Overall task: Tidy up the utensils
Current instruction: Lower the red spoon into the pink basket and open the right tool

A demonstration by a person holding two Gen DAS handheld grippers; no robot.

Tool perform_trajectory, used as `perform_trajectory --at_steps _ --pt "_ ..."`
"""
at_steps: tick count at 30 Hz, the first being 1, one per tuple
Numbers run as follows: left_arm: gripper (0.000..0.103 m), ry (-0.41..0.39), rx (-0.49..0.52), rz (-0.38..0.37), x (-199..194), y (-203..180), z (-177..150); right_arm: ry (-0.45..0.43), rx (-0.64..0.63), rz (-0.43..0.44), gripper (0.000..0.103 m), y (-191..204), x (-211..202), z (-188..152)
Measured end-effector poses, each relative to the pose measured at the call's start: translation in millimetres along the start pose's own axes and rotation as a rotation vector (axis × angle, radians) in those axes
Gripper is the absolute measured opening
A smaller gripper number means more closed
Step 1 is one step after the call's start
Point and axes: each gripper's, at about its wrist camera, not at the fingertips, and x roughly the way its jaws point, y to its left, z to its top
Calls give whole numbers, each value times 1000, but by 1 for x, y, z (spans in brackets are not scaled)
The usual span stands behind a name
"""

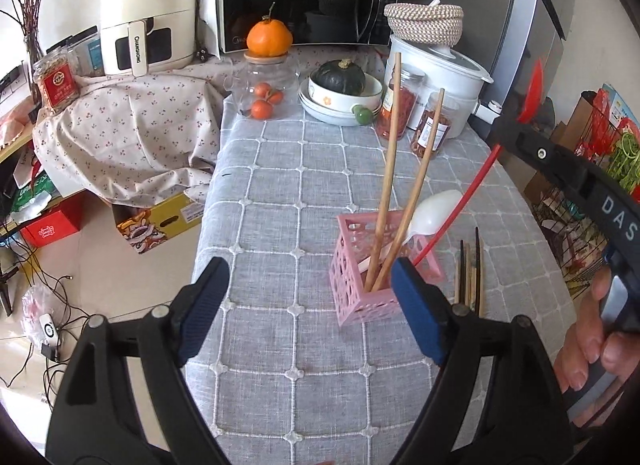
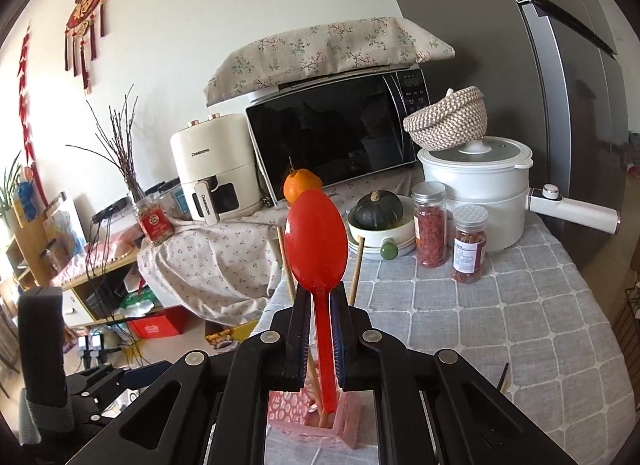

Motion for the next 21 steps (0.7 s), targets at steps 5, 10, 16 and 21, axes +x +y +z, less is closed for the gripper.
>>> perform_trajectory --at_steps 5,10,16,21 --pt "83 0 -8 0 -1 1 0 28 5 -7 11 -2 8 -5" --pt "83 -3 -9 1 -2 2 0 30 9 7 19 -2 2 -3" --pt "83 -4 -9 -9 -3 -1 0 7 21 30 45 -6 -15 5" --pt "83 1 -7 -24 -3 -8 -2 -7 30 35 56 -17 -33 14"
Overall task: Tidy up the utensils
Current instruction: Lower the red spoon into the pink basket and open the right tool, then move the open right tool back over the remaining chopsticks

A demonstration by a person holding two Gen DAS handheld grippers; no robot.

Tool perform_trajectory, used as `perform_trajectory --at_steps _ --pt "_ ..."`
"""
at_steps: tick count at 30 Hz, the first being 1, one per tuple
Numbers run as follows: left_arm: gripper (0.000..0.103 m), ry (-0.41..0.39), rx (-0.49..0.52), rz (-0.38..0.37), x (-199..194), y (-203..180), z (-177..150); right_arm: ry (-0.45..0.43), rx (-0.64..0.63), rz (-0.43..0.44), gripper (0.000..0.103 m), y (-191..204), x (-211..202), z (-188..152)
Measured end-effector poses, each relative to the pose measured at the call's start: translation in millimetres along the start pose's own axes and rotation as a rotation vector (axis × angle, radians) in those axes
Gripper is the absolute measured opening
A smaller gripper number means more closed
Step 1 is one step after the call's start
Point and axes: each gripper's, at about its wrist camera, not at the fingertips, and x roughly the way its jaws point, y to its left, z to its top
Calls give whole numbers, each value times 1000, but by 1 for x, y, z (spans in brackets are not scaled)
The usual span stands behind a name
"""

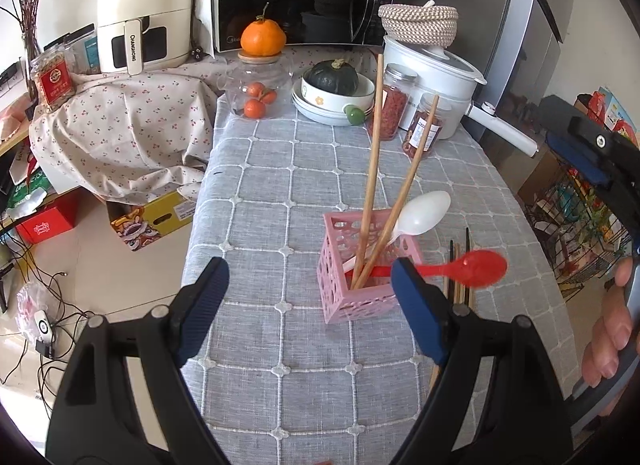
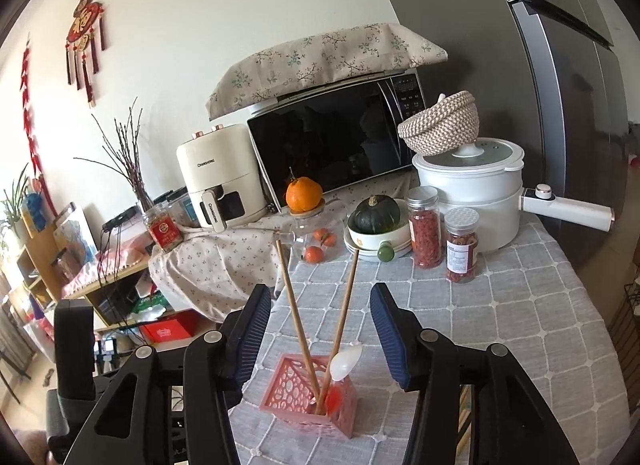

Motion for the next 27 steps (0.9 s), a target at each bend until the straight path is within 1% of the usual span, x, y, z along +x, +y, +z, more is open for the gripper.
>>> perform_trajectory --at_steps 2,4,7,10,15,23,27 --pt "83 3 9 -4 0 -3 -1 0 3 -10 63 -7 -7 3" --pt "83 5 17 -9 0 -5 -3 13 8 -25 66 -15 -11 3" --pt "83 18 18 -23 1 -7 -6 44 11 -55 71 -29 -16 2" --pt "83 34 14 -43 2 -9 -9 95 13 -98 75 -45 -16 -4" --pt "83 66 34 -60 5 -17 -19 221 38 -177 77 -75 -6 -21" --pt "83 123 82 -75 15 -33 -31 499 101 -349 77 -125 31 -64" --pt "83 146 115 -77 19 -40 -38 605 161 -386 77 -143 46 -85"
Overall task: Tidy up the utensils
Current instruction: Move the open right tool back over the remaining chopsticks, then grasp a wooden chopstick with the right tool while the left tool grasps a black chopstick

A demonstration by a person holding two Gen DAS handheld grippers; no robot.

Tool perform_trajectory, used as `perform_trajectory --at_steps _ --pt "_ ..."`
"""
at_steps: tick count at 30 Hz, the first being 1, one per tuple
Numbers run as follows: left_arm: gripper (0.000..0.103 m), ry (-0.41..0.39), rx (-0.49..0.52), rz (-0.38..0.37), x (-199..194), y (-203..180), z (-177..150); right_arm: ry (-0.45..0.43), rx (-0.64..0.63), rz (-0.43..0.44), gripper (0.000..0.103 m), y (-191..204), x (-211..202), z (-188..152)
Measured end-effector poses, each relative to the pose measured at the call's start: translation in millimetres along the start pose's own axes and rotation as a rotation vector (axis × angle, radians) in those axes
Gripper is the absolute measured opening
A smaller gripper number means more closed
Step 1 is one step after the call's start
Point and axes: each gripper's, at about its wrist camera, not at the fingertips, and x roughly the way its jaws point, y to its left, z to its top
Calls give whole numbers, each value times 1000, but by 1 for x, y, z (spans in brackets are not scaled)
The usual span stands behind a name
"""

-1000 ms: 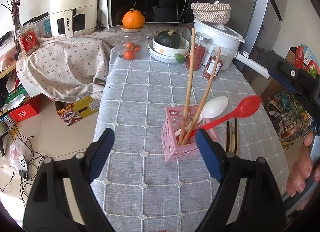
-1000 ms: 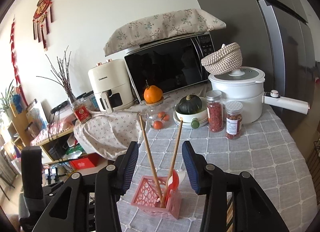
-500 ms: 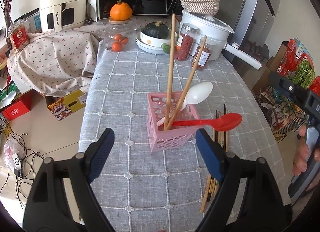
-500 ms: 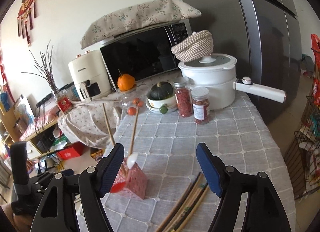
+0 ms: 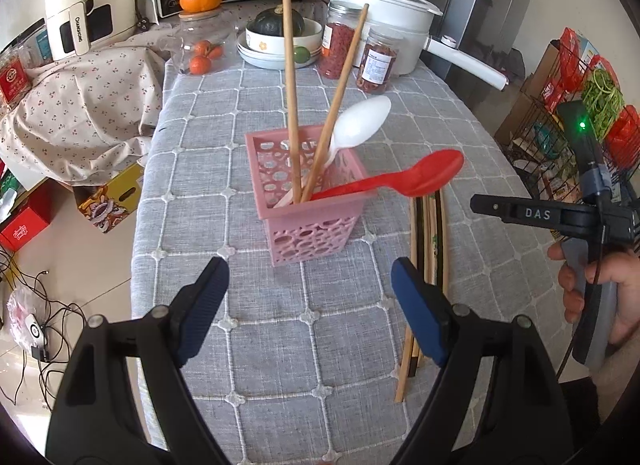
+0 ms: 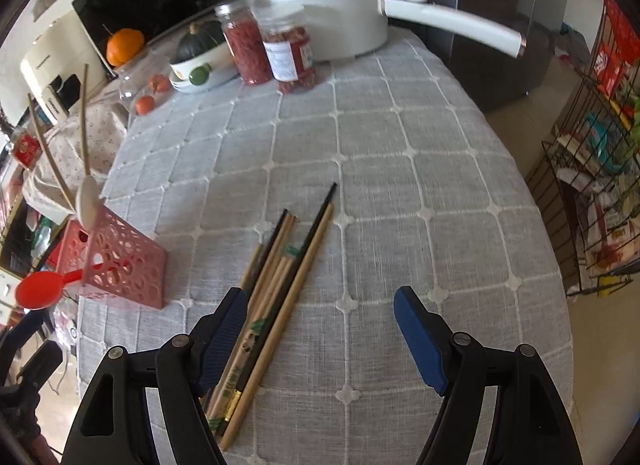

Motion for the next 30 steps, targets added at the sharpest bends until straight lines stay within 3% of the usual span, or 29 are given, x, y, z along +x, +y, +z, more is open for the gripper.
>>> perform_trajectory --at_steps 5,15,24,30 --pt "83 23 20 -1 5 -5 -4 78 13 -38 77 -3 27 -4" --pt "83 32 32 -14 5 -8 -6 133 -4 -92 77 7 57 -2" --pt "83 40 53 -21 5 -12 -9 136 10 -110 76 8 58 1" --pt "83 44 82 -18 7 -20 -10 134 -45 -158 67 20 64 0"
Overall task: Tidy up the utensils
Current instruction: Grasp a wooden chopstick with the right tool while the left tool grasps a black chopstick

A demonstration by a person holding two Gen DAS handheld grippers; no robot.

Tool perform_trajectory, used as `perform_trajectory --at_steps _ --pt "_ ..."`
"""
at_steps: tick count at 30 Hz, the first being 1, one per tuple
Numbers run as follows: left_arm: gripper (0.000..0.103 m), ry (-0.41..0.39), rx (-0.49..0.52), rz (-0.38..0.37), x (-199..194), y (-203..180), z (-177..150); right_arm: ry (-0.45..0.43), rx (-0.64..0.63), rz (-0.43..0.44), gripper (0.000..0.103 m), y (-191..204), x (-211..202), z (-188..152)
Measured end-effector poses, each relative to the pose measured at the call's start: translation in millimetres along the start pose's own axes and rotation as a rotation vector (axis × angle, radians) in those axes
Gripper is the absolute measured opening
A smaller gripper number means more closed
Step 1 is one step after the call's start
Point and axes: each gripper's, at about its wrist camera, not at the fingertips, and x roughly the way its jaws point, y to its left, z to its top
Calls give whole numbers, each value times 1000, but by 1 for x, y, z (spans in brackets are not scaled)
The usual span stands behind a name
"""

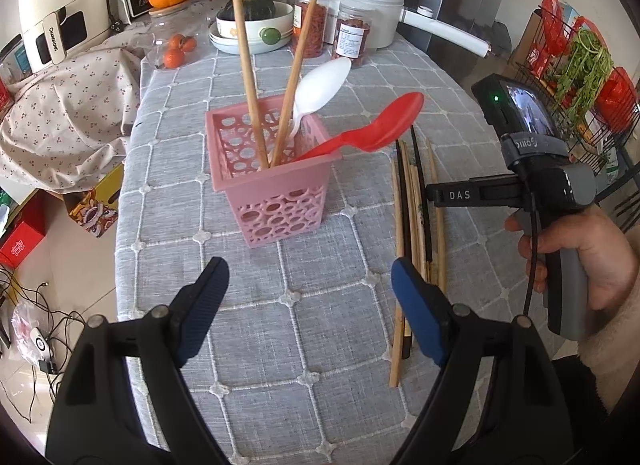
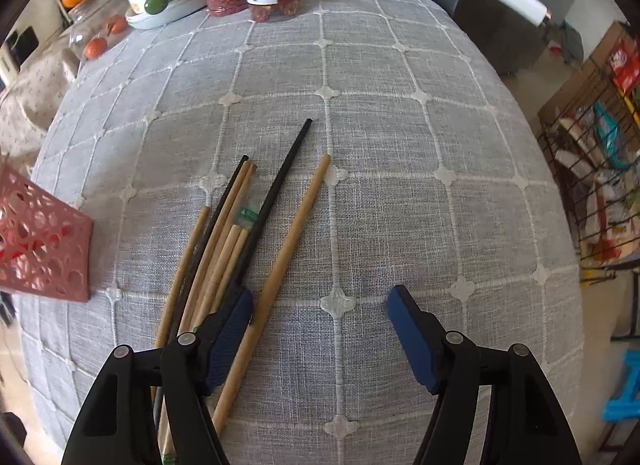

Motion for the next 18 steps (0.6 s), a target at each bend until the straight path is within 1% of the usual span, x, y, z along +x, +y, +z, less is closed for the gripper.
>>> perform_trajectory --at_steps 1,2,3,5,6,7,9,11,15,16,17,18 --pt "83 2 8 -3 1 -3 0 7 5 7 62 0 -1 1" --pt "83 3 15 -4 1 -5 0 11 8 10 52 1 -2 0" --pt "83 4 26 -8 2 -10 -1 12 8 9 45 0 -4 1" --pt "83 10 55 -20 3 -19 -2 14 7 12 16 -4 -6 2" --pt "83 12 74 -25 4 -24 -2 14 10 20 14 -7 -7 3" --pt "83 14 93 -27 5 -30 -3 16 25 45 9 -14 -7 4" --pt "83 18 127 -35 6 -41 -4 19 64 72 7 -29 -7 4" --pt "83 22 165 -40 7 -55 -6 11 90 69 7 -44 -9 3" --pt "81 45 242 -71 13 -88 -5 -3 141 120 7 -77 -17 1" --pt "77 53 269 -81 16 -98 -3 -15 149 125 7 -86 -22 1" --pt "69 59 296 -82 20 -108 1 -27 158 133 7 -94 -27 2" --pt "58 66 318 -80 25 -117 6 -35 165 139 7 -100 -31 2"
